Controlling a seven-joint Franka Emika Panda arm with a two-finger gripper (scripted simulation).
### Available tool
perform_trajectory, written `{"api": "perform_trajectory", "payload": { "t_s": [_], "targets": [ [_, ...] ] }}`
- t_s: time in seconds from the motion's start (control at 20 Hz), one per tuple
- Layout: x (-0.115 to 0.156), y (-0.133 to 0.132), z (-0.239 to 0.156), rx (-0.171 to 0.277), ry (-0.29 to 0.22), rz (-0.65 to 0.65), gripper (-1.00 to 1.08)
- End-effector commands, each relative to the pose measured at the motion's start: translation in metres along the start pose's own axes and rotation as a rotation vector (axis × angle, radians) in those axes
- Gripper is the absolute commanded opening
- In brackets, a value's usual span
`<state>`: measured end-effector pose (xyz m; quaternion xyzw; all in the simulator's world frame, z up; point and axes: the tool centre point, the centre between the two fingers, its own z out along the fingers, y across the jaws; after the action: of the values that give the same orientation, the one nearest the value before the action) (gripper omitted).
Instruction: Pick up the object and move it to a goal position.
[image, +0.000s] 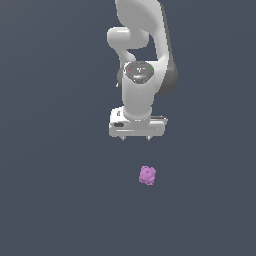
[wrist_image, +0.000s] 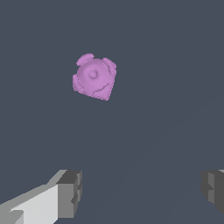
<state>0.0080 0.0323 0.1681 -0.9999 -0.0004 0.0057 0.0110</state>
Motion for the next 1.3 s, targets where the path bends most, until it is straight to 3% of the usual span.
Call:
{"api": "perform_trajectory", "payload": {
  "t_s": [0.0,0.7,1.25],
  "targets": [
    [0.009,-0.003,0.004,-0.001,0.000,0.019,1.00],
    [0.077,-0.033,0.049,-0.012,0.008,0.192,1.00],
    [0.102,-0.048,0.075,-0.019,0.014,0.272,1.00]
  ]
}}
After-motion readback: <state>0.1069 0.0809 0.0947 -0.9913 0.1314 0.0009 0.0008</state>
